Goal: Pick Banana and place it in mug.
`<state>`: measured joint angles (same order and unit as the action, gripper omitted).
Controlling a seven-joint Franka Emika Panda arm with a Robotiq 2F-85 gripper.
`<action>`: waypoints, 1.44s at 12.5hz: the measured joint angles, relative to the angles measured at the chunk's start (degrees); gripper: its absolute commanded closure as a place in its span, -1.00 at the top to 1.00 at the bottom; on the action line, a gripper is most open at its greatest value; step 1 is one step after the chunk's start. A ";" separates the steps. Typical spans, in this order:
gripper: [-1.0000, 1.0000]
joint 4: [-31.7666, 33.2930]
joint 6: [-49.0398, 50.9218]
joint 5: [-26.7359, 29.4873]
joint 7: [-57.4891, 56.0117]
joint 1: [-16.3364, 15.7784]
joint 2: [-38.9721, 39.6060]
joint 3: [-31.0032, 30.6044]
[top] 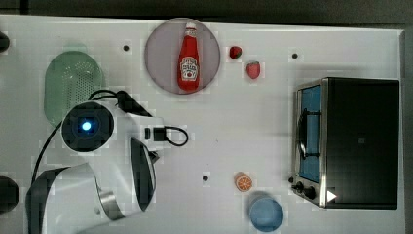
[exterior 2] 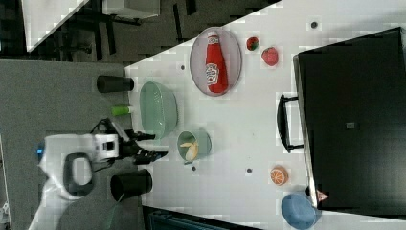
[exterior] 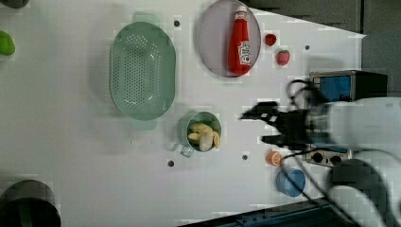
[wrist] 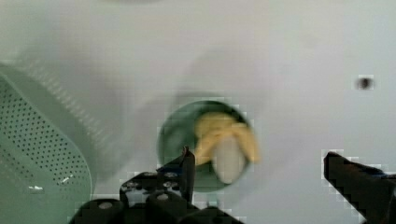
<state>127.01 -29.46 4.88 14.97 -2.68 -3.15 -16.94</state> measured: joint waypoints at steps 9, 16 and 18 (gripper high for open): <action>1.00 -15.89 24.25 -5.48 -3.67 1.69 -9.06 17.09; 1.00 -19.36 27.52 -7.19 -5.46 2.88 -8.90 20.82; 1.00 -19.47 27.54 -6.28 -6.07 2.28 -9.20 20.71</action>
<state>107.54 -1.92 -1.40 8.90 -0.39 -12.35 3.77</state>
